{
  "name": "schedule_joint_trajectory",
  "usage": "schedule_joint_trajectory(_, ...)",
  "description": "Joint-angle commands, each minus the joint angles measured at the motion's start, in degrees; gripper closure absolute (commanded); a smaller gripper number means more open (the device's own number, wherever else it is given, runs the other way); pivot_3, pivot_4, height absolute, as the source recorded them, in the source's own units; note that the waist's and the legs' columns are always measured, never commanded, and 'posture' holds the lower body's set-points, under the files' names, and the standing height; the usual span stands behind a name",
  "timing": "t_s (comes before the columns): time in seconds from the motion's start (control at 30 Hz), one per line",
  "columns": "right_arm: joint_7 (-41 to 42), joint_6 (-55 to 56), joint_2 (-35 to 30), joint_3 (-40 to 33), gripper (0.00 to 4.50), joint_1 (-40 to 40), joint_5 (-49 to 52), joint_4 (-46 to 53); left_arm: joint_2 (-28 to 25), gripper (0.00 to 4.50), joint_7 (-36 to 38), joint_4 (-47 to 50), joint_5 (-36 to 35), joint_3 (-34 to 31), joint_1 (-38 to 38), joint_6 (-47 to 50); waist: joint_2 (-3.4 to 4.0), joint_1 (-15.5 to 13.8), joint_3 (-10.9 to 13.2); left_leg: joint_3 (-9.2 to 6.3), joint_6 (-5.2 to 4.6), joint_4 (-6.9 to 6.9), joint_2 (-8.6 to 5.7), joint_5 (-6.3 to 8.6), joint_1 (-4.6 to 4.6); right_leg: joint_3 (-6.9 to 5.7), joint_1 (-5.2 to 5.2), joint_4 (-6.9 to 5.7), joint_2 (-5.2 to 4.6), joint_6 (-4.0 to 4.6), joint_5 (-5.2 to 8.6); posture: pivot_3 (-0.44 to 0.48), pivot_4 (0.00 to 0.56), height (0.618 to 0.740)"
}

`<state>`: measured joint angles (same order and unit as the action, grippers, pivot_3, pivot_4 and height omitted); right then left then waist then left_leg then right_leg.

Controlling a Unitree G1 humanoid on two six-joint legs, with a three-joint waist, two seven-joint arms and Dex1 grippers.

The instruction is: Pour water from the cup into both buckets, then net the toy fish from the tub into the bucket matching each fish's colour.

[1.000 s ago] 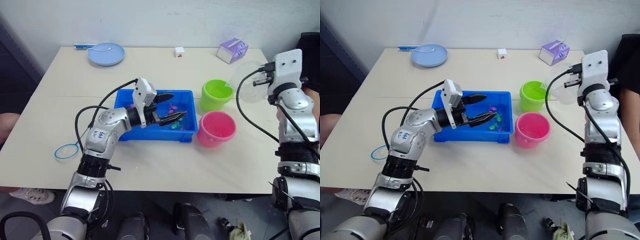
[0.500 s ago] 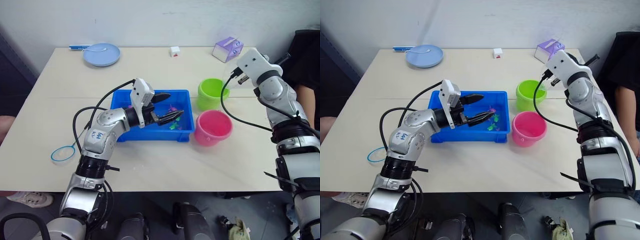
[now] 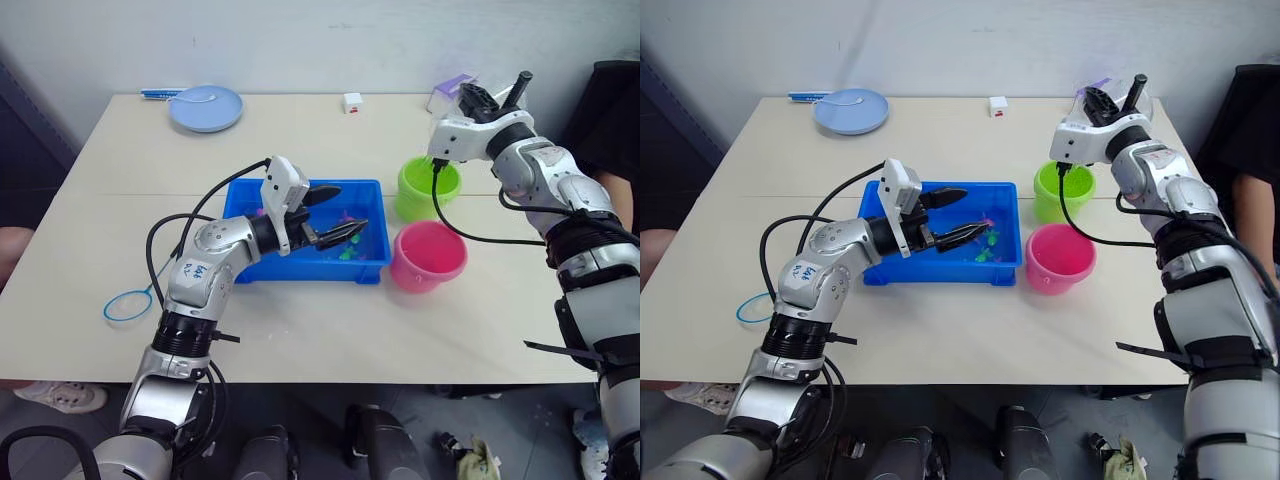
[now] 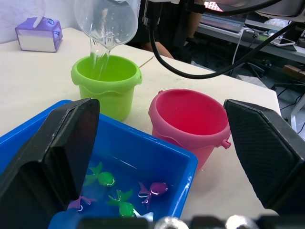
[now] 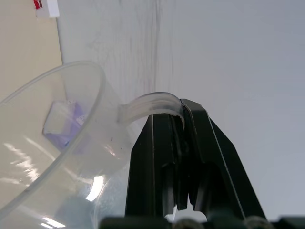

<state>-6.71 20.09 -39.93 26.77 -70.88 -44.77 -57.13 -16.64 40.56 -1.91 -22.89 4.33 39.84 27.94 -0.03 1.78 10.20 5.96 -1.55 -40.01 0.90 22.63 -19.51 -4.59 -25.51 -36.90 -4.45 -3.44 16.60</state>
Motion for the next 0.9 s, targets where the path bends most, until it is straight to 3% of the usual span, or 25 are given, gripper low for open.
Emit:
schedule_joint_trajectory(0.03,-1.2,0.8,-1.0,-0.1,3.80,-2.1,-0.9,0.4,0.1,0.00,-0.3,3.1,-0.8,-1.1,0.0,-0.1,0.00,0.0,0.0,0.00,0.00,0.00,0.00,0.00,0.00,0.00,0.00,0.00,0.00,0.00,0.00,0.000,0.150,0.739)
schedule_joint_trajectory(0.23,0.0,0.8,-1.4,-3.2,3.80,-0.1,2.4,0.1,0.0,0.00,0.0,2.9,-1.0,-1.2,0.0,0.0,0.00,0.0,0.0,-0.01,0.00,0.00,0.00,0.00,-0.02,-0.01,0.00,0.00,0.00,0.00,0.00,0.000,0.150,0.739)
schedule_joint_trajectory(0.4,7.5,-6.6,1.8,-21.6,3.80,6.8,24.8,2.3,-0.5,0.00,2.0,2.3,-2.0,-1.4,0.4,0.1,0.00,-0.2,0.0,-0.17,-0.01,-0.06,0.00,0.00,-0.13,-0.16,0.03,0.05,-0.03,0.00,0.00,0.000,0.150,0.739)
schedule_joint_trajectory(0.5,10.2,-16.4,4.0,-33.9,3.80,13.6,37.8,12.2,-1.4,0.00,5.1,1.4,-3.8,-2.2,1.6,1.0,0.00,-0.2,0.0,-0.33,-0.02,-0.13,0.00,-0.01,-0.25,-0.30,0.03,0.06,-0.05,0.00,0.00,0.000,0.150,0.739)
schedule_joint_trajectory(0.63,10.4,-29.0,6.1,-43.3,3.80,22.7,47.0,30.3,-2.9,0.00,10.5,3.1,-7.1,-1.9,1.6,3.5,0.04,-0.2,0.0,-0.46,-0.04,-0.15,0.00,-0.03,-0.38,-0.42,-0.01,0.07,-0.06,0.00,0.00,0.000,0.150,0.739)
schedule_joint_trajectory(0.73,8.5,-40.9,9.7,-52.7,3.81,31.9,56.9,49.4,-4.9,0.00,16.1,5.8,-9.9,-0.6,0.3,6.0,0.06,-0.2,0.0,-0.61,-0.01,-0.16,0.01,-0.05,-0.51,-0.50,-0.10,0.07,-0.05,0.00,0.00,0.000,0.150,0.739)
schedule_joint_trajectory(0.9,2.7,-54.4,17.9,-63.8,3.81,46.4,67.6,72.1,-6.7,0.00,21.3,7.1,-11.6,1.5,-0.4,8.6,0.09,-0.7,0.0,-0.71,0.02,-0.26,0.00,-0.07,-0.57,-0.55,-0.08,0.05,-0.06,0.00,0.00,0.000,0.150,0.739)
